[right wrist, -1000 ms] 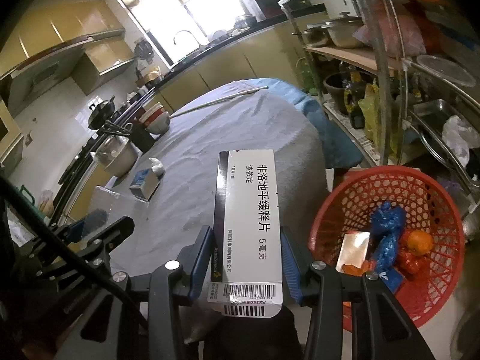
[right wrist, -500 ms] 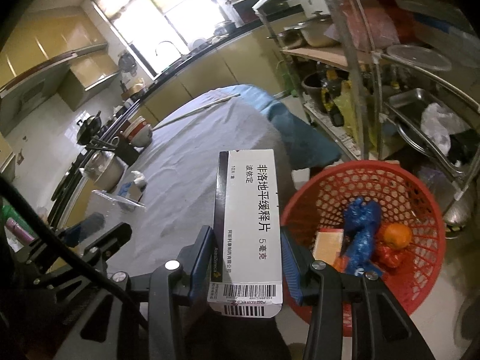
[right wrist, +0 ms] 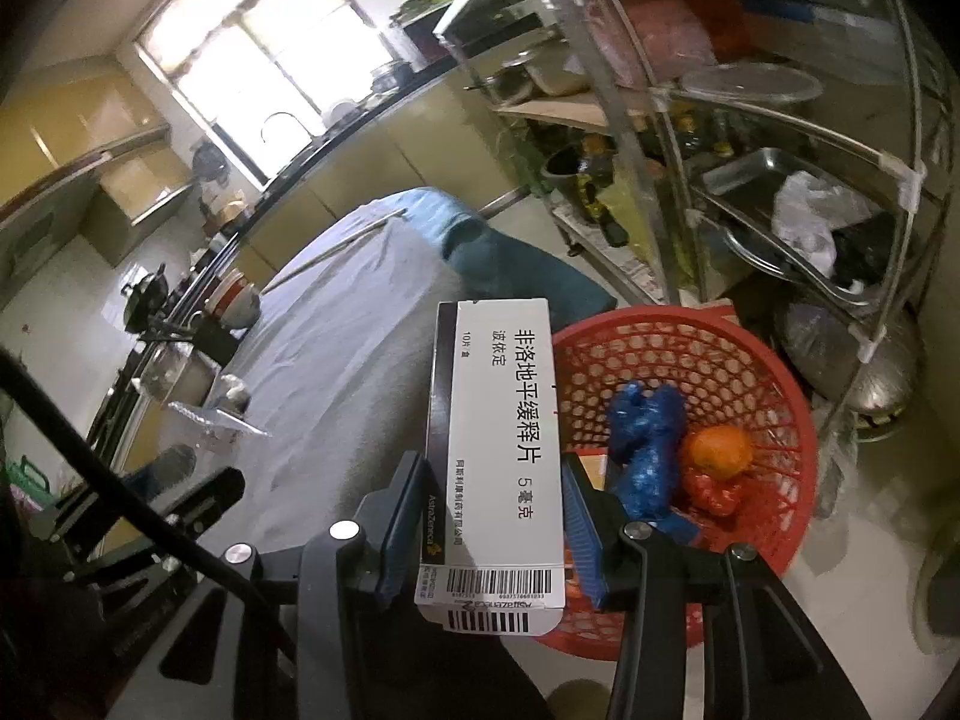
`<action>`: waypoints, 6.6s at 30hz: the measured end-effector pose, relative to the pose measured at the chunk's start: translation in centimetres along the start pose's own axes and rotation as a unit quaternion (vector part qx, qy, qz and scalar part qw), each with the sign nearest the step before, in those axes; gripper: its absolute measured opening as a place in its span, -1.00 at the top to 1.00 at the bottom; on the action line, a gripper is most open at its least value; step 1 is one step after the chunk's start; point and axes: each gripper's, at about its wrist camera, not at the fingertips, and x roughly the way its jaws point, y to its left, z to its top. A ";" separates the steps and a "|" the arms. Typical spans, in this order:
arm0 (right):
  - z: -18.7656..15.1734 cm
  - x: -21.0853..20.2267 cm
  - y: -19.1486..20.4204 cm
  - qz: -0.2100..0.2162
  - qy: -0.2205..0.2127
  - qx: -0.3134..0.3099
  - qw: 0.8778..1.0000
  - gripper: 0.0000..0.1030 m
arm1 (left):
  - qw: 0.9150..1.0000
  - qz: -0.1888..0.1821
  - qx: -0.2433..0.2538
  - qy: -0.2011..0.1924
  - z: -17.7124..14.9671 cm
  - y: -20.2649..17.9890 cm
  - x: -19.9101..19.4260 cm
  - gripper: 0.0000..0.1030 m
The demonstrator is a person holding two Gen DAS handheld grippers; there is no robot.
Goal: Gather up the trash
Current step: 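Lower the white box and clear tray into the red basket and open both grippers, then move both open grippers back over the table, then grasp the white tissue with the right gripper while the left grasps the blue box, then lift the blue-and-white box with the left gripper while the right holds the tissue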
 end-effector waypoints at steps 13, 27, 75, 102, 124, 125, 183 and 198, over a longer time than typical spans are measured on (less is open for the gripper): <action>0.2 -2.0 -5.0 -0.027 -0.015 0.052 0.998 0.08 | 0.999 -0.027 0.029 0.017 1.0 -2.9 1.5 0.05; 0.3 -2.2 -7.1 -0.029 -0.017 0.072 0.997 0.07 | 0.997 -0.030 0.066 0.015 2.7 -5.7 2.5 0.05; 0.6 0.6 4.2 0.021 0.015 -0.016 1.000 -0.02 | 0.983 0.040 -0.168 0.056 -8.2 15.4 0.7 -0.26; -4.7 10.7 27.2 0.146 0.146 -0.222 0.953 -0.02 | 0.919 0.140 -0.359 0.079 -24.0 30.5 -0.7 -0.26; 3.4 30.3 40.5 0.204 0.177 -0.194 0.943 -0.02 | 0.888 0.147 -0.420 0.118 -27.4 36.0 1.9 -0.26; 3.4 31.0 40.7 0.206 0.187 -0.193 0.941 -0.02 | 0.887 0.148 -0.421 0.118 -27.3 36.1 2.0 -0.26; -2.2 21.3 29.0 0.144 0.194 -0.148 0.959 0.42 | 0.978 -0.099 -0.181 0.025 -12.9 34.9 12.5 -0.50; -4.3 16.3 26.9 0.155 0.163 -0.141 0.964 0.42 | 0.959 -0.074 -0.273 0.024 -13.9 35.0 11.4 -0.34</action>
